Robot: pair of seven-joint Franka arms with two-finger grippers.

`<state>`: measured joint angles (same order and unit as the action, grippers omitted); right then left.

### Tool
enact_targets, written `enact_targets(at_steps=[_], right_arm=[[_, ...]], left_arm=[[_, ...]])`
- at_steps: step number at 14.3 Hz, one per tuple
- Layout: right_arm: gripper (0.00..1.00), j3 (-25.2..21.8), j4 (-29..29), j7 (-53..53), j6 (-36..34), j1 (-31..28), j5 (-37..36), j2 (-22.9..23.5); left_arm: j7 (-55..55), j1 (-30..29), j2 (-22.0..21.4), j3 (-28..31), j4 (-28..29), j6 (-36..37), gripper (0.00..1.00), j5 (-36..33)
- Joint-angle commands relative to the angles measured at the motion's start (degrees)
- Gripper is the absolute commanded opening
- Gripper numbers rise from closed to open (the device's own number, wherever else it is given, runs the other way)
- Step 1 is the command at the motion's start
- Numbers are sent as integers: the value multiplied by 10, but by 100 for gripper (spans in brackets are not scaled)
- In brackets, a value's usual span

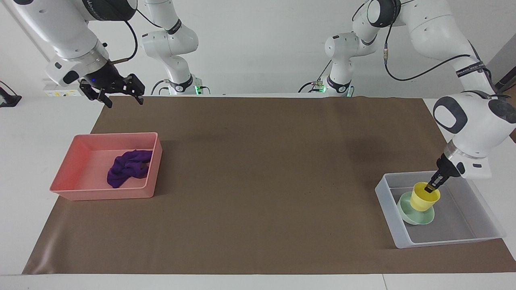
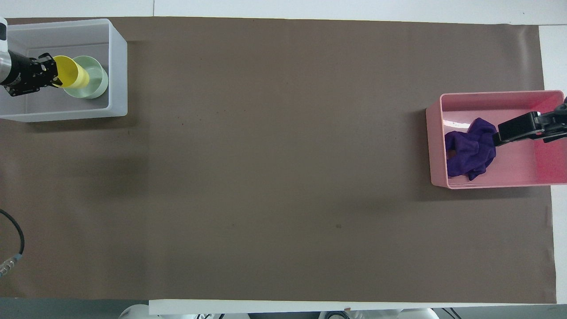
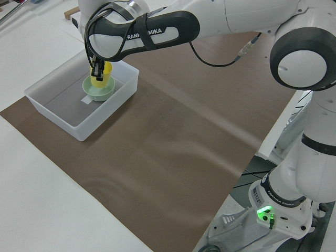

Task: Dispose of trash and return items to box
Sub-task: 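Carry the yellow cup with the left gripper into the green bowl, then open the left gripper and draw it back from the cup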

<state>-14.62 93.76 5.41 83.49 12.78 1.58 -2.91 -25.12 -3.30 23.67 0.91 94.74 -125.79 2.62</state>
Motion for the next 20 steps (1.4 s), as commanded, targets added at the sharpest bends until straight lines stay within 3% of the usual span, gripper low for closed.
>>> enact_targets(at_steps=[1, 2, 3, 4, 7, 10, 14, 17, 20], right_arm=[[100, -5, 40, -7, 28, 25, -24, -26], [100, -5, 40, -7, 26, 29, -25, -26], [100, -5, 41, -7, 26, 28, -25, -27], [100, -5, 41, -7, 26, 29, -24, -27], [100, -5, 44, -7, 26, 30, -20, -28], [100, -5, 45, -7, 26, 29, -20, -28], [100, -5, 44, -6, 24, 24, -20, -29], [100, -5, 43, -5, 23, 23, -19, -29], [100, -6, 43, -5, 21, 23, -19, -29]], left_arm=[[9, 1, 15, -2, -17, -2, 21, -5], [10, 3, 15, -2, -19, -3, 68, -5], [9, 7, 13, -2, -21, -3, 94, -5], [8, 10, 6, -3, -19, -3, 100, -5], [3, 30, -46, -3, -8, 21, 100, -5], [11, 42, -109, -6, 3, 134, 100, -5], [56, 80, -258, -5, 126, 147, 98, -8], [143, 87, -309, -8, 121, 229, 99, -18], [167, 88, -309, -13, 64, 304, 99, -73]])
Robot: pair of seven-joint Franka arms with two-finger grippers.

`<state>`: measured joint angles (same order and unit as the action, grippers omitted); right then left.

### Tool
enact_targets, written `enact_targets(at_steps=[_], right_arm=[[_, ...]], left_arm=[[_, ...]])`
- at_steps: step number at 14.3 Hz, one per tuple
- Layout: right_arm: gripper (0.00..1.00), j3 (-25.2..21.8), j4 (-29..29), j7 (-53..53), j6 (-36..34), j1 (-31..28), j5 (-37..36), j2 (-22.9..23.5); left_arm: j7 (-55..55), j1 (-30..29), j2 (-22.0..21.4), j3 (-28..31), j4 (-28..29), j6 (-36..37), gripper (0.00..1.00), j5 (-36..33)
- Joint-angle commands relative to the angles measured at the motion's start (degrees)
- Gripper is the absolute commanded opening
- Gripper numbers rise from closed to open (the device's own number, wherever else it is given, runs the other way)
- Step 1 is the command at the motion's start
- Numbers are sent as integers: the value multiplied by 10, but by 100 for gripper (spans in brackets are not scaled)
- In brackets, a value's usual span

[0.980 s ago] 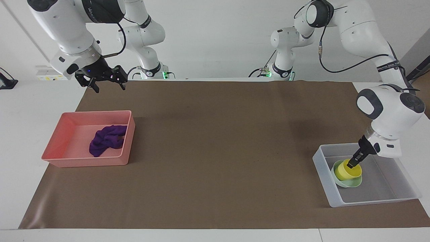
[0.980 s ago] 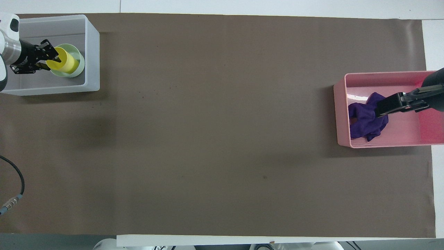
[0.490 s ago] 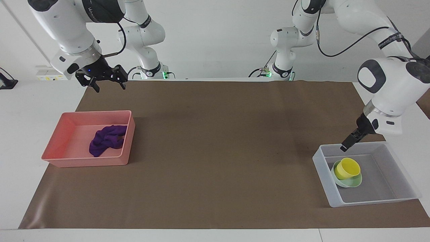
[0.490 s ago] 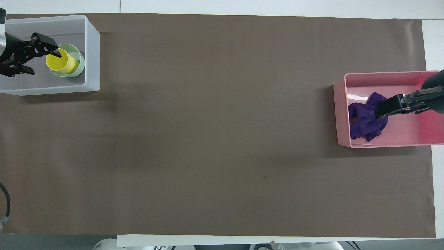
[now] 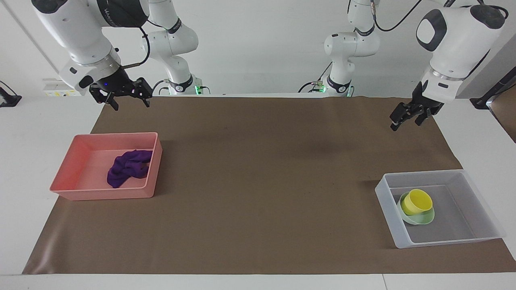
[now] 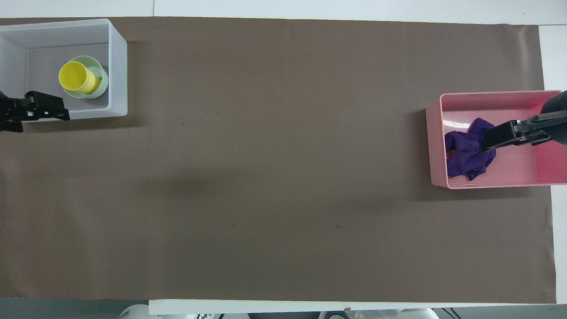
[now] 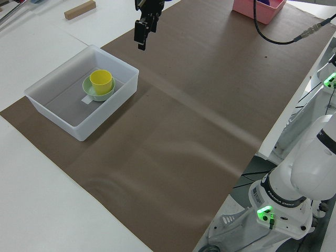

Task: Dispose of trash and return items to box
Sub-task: 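Open the left gripper and draw it back from the cup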

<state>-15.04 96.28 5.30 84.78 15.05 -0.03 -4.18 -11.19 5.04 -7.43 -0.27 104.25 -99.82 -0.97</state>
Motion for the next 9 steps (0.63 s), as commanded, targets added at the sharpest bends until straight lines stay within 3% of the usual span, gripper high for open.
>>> enact_targets(at_steps=[1, 5, 9], right_arm=[[100, -2, 18, -4, 8, 0, -3, -16], [100, -2, 17, -3, 7, 1, -3, -16], [100, -2, 17, -4, 7, 1, -2, -15]], left_arm=[[59, 4, 14, -3, -61, 66, 100, -41], [91, -1, 54, 1, -135, 96, 100, -29], [160, -4, 50, 4, -137, 122, 100, -24]])
